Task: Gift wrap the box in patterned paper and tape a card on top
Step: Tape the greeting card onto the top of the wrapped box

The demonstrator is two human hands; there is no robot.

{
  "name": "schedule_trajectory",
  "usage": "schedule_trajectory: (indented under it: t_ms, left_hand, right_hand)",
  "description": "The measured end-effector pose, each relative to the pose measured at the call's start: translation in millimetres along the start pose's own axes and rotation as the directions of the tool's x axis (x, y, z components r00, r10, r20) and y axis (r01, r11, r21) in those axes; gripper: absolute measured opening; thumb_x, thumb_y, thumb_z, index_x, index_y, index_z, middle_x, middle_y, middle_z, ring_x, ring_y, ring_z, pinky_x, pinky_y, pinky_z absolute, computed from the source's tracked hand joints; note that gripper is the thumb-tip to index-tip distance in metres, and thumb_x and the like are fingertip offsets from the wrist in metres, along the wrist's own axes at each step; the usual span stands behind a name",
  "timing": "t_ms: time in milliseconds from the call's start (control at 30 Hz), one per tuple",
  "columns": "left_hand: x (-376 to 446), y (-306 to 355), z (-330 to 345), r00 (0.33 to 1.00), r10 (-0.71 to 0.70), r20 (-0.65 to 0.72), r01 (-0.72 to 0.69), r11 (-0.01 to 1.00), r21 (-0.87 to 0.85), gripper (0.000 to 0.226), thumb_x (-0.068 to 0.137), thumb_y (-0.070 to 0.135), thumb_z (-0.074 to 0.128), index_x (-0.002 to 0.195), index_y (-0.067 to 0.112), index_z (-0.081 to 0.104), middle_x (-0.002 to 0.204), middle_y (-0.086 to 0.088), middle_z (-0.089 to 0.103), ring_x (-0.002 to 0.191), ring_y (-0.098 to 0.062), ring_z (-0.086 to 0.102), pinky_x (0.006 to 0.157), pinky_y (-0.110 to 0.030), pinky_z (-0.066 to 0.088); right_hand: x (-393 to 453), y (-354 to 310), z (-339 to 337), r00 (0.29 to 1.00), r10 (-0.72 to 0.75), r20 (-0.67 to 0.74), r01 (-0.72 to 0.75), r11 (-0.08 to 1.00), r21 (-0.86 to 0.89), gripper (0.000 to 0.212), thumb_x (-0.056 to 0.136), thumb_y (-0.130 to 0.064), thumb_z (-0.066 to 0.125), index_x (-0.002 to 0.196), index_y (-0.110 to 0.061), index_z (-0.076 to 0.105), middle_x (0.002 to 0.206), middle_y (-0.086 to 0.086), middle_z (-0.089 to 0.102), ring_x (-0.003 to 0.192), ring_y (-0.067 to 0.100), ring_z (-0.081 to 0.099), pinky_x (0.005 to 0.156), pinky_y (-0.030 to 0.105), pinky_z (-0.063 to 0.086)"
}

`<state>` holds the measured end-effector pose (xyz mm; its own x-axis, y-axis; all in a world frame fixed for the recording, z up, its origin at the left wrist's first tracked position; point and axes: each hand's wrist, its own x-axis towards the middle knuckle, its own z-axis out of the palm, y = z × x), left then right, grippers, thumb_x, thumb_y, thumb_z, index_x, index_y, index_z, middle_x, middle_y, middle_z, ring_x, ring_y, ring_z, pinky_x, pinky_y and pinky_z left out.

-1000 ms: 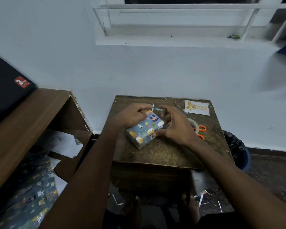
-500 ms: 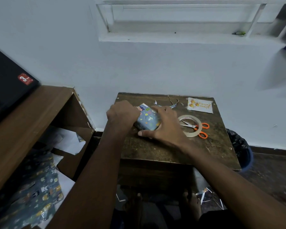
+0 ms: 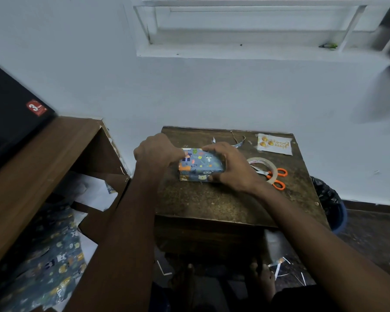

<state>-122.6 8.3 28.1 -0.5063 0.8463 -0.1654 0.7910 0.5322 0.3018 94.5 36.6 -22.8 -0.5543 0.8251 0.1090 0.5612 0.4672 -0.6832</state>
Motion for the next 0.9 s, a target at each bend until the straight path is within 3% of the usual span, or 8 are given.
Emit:
schedule_trajectory:
  t_ms: [67, 167, 267, 333, 467, 600, 733, 900]
  left_hand:
    - [-4, 12, -1, 0.995, 0.057, -0.077, -0.06, 0.997, -0.041, 0.044, 0.087, 0.062, 0.073, 0.095, 0.019, 0.071, 0.108, -0.001, 0.074, 0.109, -0.029, 0.068, 0.086, -0.036, 0.047]
    - [-16, 37, 6, 0.952, 0.236, -0.195, -0.259, 0.96, -0.105, 0.027, 0.097, 0.047, 0.064, 0.08, 0.026, 0.066, 0.087, 0.003, 0.076, 0.097, -0.023, 0.07, 0.082, -0.032, 0.051]
    - [-29, 66, 23, 0.88, 0.398, -0.258, -0.449, 0.874, -0.184, 0.01, 0.096, 0.034, 0.063, 0.088, 0.033, 0.07, 0.088, 0.01, 0.073, 0.09, -0.017, 0.069, 0.078, -0.034, 0.055]
    - [-34, 90, 37, 0.844, 0.472, -0.254, -0.526, 0.821, -0.223, 0.012, 0.094, 0.026, 0.066, 0.088, 0.035, 0.072, 0.089, 0.014, 0.072, 0.086, -0.012, 0.068, 0.073, -0.032, 0.054]
    - [-19, 143, 61, 0.805, 0.578, -0.136, -0.593, 0.773, -0.226, 0.018, 0.092, 0.016, 0.066, 0.097, 0.03, 0.077, 0.103, 0.011, 0.075, 0.098, -0.015, 0.069, 0.086, -0.036, 0.058]
    - [8, 194, 81, 0.728, 0.683, 0.068, -0.68, 0.731, -0.063, 0.043, 0.09, 0.02, 0.075, 0.132, 0.027, 0.066, 0.132, 0.001, 0.066, 0.124, -0.024, 0.059, 0.108, -0.044, 0.045]
    - [28, 227, 106, 0.718, 0.658, 0.226, -0.684, 0.727, 0.056, 0.077, 0.091, 0.037, 0.078, 0.156, 0.02, 0.041, 0.155, -0.006, 0.048, 0.142, -0.03, 0.044, 0.117, -0.047, 0.031]
    - [44, 239, 125, 0.721, 0.653, 0.229, -0.678, 0.733, 0.045, 0.083, 0.082, 0.042, 0.087, 0.151, 0.015, 0.048, 0.144, -0.012, 0.046, 0.134, -0.032, 0.047, 0.111, -0.046, 0.043]
  right_hand:
    - [-1, 0, -5, 1.0, 0.012, 0.024, -0.014, 0.997, 0.073, 0.08, 0.076, -0.025, 0.093, 0.147, -0.023, 0.056, 0.146, -0.002, 0.051, 0.135, 0.014, 0.044, 0.114, 0.035, 0.038]
    - [2, 0, -15, 0.989, 0.136, -0.061, -0.11, 0.94, 0.322, 0.059, 0.081, -0.037, 0.088, 0.136, -0.029, 0.066, 0.139, -0.009, 0.061, 0.127, 0.009, 0.056, 0.106, 0.03, 0.047]
    - [8, 13, -29, 0.935, 0.254, -0.246, -0.154, 0.919, 0.362, 0.033, 0.09, -0.025, 0.078, 0.123, -0.023, 0.076, 0.123, -0.009, 0.073, 0.118, 0.009, 0.066, 0.105, 0.043, 0.054]
    - [10, 26, -42, 0.889, 0.328, -0.318, -0.21, 0.911, 0.354, 0.026, 0.09, -0.012, 0.072, 0.114, -0.018, 0.079, 0.11, -0.006, 0.077, 0.108, 0.01, 0.07, 0.101, 0.043, 0.057]
    - [6, 54, -74, 0.757, 0.522, -0.392, -0.379, 0.84, 0.388, 0.028, 0.087, 0.004, 0.065, 0.104, -0.012, 0.081, 0.1, 0.0, 0.078, 0.098, 0.015, 0.073, 0.093, 0.041, 0.061]
    - [2, 84, -98, 0.604, 0.657, -0.451, -0.505, 0.753, 0.421, 0.039, 0.083, 0.008, 0.058, 0.109, -0.015, 0.077, 0.109, 0.004, 0.075, 0.105, 0.024, 0.07, 0.095, 0.043, 0.059]
    - [1, 99, -103, 0.584, 0.699, -0.412, -0.574, 0.715, 0.4, 0.048, 0.086, 0.007, 0.06, 0.129, -0.013, 0.067, 0.132, 0.009, 0.067, 0.121, 0.029, 0.063, 0.104, 0.043, 0.053]
    - [7, 110, -97, 0.566, 0.738, -0.367, -0.551, 0.67, 0.497, 0.053, 0.078, 0.007, 0.063, 0.125, -0.018, 0.064, 0.129, 0.009, 0.066, 0.111, 0.033, 0.067, 0.094, 0.054, 0.059]
